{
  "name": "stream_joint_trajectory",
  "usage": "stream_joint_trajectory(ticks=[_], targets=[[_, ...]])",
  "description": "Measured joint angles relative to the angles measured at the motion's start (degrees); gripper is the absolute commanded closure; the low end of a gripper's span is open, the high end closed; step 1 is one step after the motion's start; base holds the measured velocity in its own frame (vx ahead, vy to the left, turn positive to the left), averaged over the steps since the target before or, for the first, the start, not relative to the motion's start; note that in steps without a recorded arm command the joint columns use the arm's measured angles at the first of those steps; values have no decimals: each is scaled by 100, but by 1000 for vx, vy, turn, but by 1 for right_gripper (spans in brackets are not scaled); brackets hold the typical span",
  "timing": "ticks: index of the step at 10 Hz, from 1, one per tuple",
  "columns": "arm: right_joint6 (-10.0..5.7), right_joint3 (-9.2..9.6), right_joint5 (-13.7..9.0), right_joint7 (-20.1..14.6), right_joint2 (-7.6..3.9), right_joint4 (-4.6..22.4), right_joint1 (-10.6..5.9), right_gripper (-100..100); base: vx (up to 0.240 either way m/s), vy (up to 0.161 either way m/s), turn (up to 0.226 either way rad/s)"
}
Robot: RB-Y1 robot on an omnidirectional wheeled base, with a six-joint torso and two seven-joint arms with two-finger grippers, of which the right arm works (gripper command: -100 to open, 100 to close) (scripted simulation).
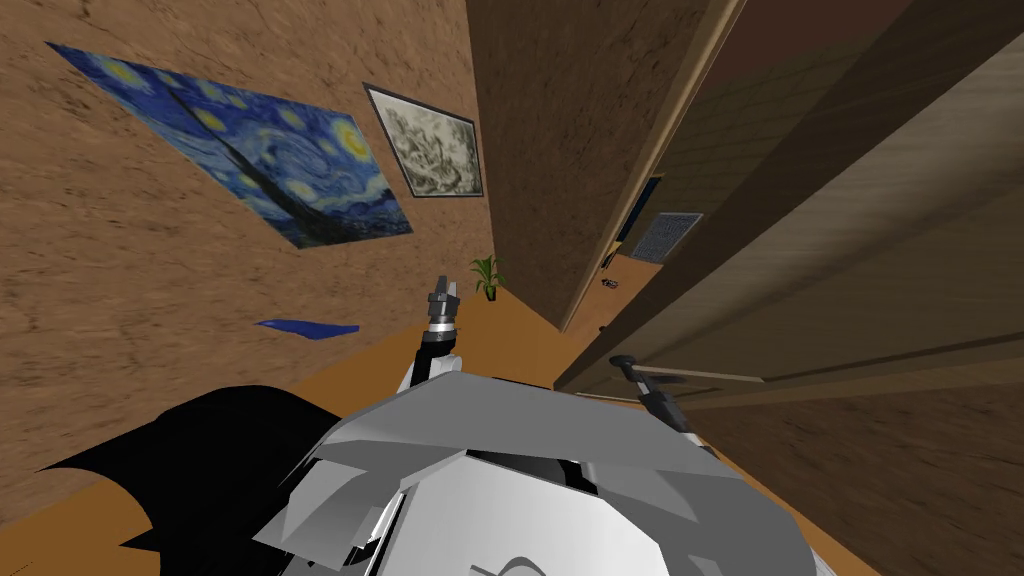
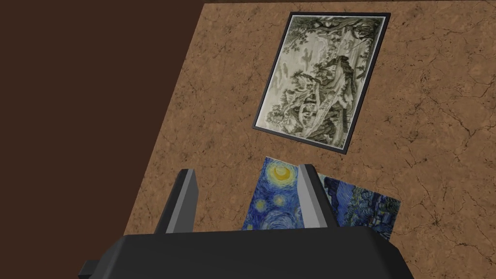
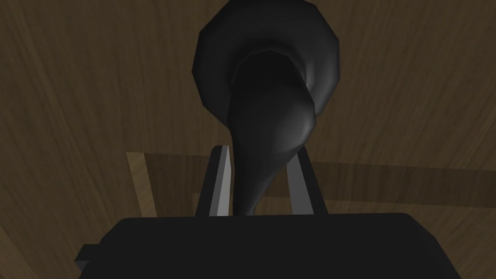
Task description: Pull the door open
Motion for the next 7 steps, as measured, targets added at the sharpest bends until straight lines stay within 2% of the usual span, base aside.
stream_joint_trajectory(ticks=[3,7], targets=[[-50,19,6,-22,-7,71,-21,100,-182,-41,163],[-168,44,18,-54,-41,208,-89,100,-215,-81,152]])
